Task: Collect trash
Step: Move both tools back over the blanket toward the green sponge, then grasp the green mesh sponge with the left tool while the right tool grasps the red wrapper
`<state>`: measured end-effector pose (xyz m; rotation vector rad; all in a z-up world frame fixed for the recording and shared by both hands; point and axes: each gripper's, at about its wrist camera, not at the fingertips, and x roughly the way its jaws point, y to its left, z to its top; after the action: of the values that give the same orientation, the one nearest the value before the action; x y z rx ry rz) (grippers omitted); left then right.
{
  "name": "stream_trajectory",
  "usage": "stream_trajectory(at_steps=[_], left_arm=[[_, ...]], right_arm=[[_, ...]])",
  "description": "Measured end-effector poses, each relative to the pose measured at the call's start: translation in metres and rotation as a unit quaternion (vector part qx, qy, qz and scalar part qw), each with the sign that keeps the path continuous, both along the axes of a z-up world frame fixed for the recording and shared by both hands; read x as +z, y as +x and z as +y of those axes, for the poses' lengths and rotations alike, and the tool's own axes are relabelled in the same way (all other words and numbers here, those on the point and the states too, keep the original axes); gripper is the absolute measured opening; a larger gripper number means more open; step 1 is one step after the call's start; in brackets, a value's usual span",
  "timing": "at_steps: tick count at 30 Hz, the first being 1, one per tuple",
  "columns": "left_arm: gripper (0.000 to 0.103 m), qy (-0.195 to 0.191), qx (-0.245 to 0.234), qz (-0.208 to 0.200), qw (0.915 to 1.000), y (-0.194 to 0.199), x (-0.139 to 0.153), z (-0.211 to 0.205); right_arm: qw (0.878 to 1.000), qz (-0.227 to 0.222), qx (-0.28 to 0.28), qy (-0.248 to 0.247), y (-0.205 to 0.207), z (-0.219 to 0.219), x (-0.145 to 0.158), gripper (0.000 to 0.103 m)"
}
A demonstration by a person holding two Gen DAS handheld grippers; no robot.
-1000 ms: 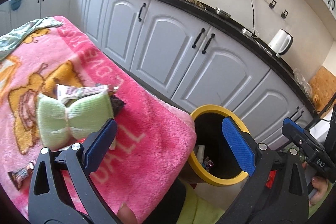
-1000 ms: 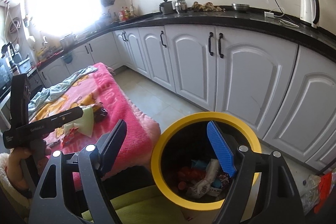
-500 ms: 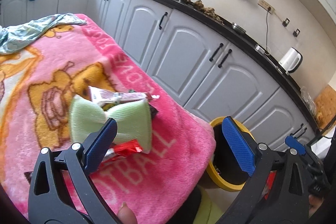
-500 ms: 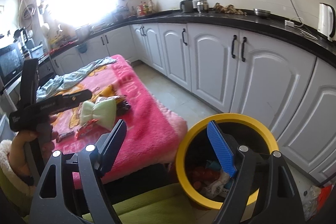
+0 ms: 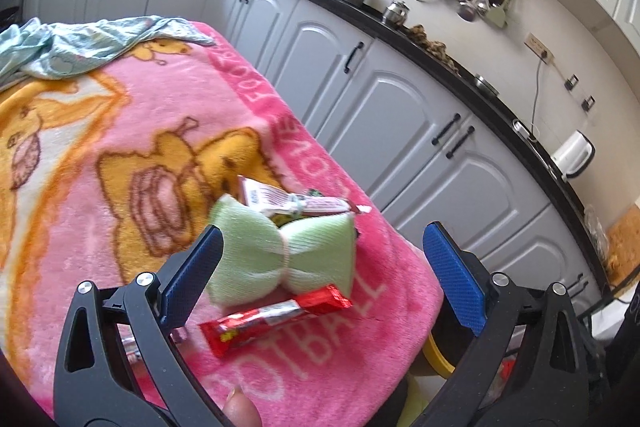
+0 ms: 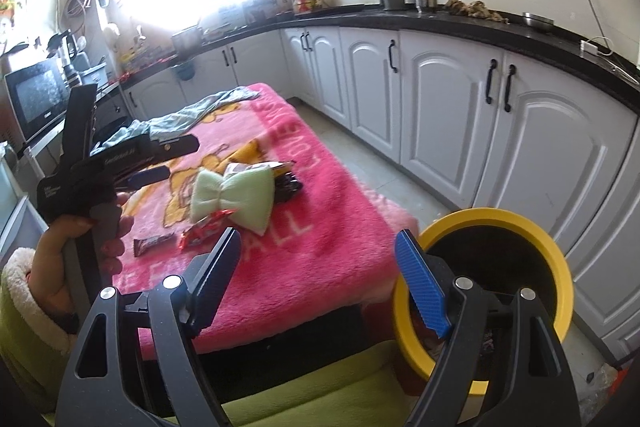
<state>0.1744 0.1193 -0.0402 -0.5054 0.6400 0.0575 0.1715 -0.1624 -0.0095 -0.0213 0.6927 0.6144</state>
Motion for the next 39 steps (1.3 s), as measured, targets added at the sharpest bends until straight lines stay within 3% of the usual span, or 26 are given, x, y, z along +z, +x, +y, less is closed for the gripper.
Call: stream_trajectory(at_steps=[17, 31, 36, 39], left_arm=[[0.092, -0.034, 0.049, 0.012, 0.9981, -0.008, -0.019, 0.049], [0.092, -0.100, 0.049, 0.031, 0.9933, 0.002, -0.049, 0.075], [0.073, -0.109, 0.037, 0.043, 0.9925, 0.012, -0.059, 0.079], [0.069, -0.127, 0.030, 0.050, 0.9902, 0.018, -0.065, 0.083]], right_arm=[[0.998, 0.024, 0.048, -0.014, -0.005, 0.060, -0.014, 0.077], [0.996, 0.053, 0.067, -0.002, 0.005, 0.111, -0.034, 0.077], [0.995, 0.073, 0.069, 0.005, 0.016, 0.132, -0.046, 0.077], [0.994, 0.085, 0.066, 0.010, 0.024, 0.144, -0.054, 0.077]])
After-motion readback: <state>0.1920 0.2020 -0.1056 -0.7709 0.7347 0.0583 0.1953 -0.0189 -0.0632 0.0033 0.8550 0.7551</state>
